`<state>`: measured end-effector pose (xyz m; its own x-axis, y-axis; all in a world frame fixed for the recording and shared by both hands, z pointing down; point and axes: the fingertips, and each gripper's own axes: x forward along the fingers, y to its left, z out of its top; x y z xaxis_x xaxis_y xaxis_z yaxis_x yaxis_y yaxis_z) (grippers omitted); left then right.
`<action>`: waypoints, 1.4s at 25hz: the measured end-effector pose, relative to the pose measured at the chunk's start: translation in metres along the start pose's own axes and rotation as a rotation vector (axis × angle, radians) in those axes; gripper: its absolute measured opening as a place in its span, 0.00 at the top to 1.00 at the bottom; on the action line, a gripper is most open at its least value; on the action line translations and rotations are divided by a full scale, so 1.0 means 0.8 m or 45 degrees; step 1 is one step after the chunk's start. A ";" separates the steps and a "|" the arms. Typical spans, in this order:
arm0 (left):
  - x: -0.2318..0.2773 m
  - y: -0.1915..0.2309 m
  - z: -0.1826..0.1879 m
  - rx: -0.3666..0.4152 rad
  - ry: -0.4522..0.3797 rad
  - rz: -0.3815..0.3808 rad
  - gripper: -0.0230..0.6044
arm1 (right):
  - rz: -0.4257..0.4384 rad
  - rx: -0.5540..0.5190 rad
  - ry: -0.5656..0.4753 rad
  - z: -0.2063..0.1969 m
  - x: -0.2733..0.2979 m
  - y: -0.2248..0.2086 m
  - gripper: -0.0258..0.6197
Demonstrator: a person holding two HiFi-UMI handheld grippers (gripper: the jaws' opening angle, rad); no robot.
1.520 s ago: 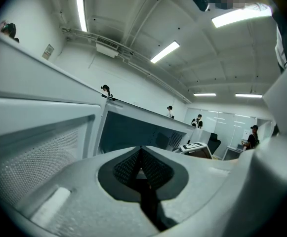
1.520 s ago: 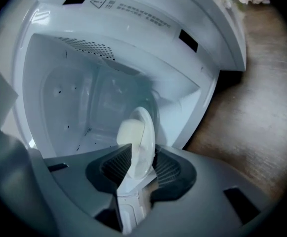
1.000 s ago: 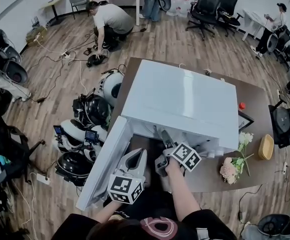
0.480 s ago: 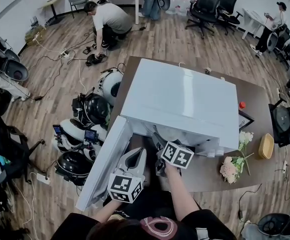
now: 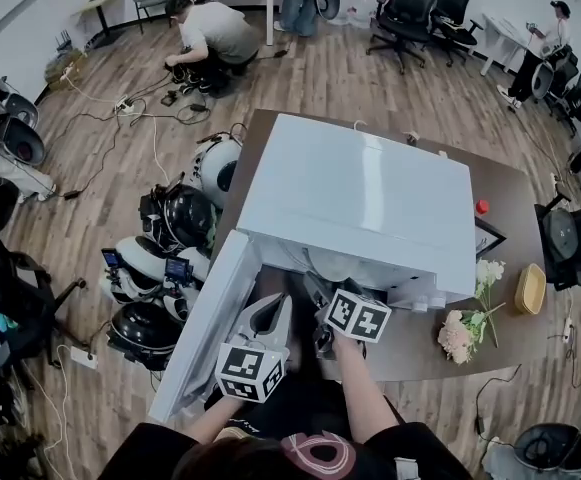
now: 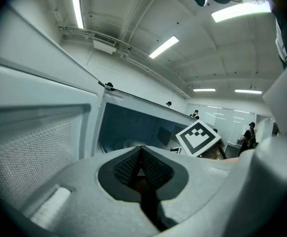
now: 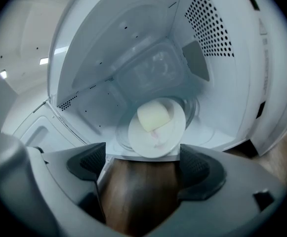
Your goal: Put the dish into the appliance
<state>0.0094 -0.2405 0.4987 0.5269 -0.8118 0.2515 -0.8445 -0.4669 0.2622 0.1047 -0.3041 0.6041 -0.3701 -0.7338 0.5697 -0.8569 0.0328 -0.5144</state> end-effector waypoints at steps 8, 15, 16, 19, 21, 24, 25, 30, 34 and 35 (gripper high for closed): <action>-0.004 -0.006 -0.004 -0.011 -0.009 -0.034 0.95 | 0.092 0.064 -0.091 0.000 -0.033 0.001 0.24; -0.008 -0.021 -0.015 0.002 0.002 -0.097 0.95 | 0.130 0.080 -0.147 -0.014 -0.084 -0.004 0.25; -0.009 -0.023 -0.018 0.004 0.007 -0.105 0.95 | 0.132 0.077 -0.162 -0.015 -0.092 -0.004 0.25; -0.014 -0.030 -0.026 0.007 0.008 -0.140 0.95 | 0.136 0.024 -0.205 -0.022 -0.113 -0.001 0.27; -0.018 -0.035 -0.030 0.006 0.001 -0.170 0.95 | 0.115 -0.003 -0.226 -0.026 -0.127 -0.001 0.31; -0.025 -0.042 -0.044 0.027 0.032 -0.189 0.95 | 0.060 -0.048 -0.246 -0.036 -0.145 -0.004 0.39; -0.028 -0.042 -0.049 0.037 0.047 -0.183 0.95 | 0.049 -0.065 -0.250 -0.039 -0.150 -0.003 0.42; -0.040 -0.042 -0.069 0.061 0.095 -0.165 0.95 | 0.130 -0.079 -0.254 -0.059 -0.163 0.018 0.58; -0.050 -0.047 -0.074 0.079 0.106 -0.176 0.95 | 0.038 -0.179 -0.288 -0.064 -0.172 0.021 0.71; -0.053 -0.048 -0.075 0.083 0.106 -0.178 0.95 | 0.016 -0.196 -0.294 -0.065 -0.173 0.021 0.74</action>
<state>0.0251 -0.1675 0.5337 0.6432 -0.7069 0.2941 -0.7656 -0.5969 0.2398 0.1229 -0.1665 0.5502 -0.3044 -0.8675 0.3934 -0.9038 0.1327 -0.4068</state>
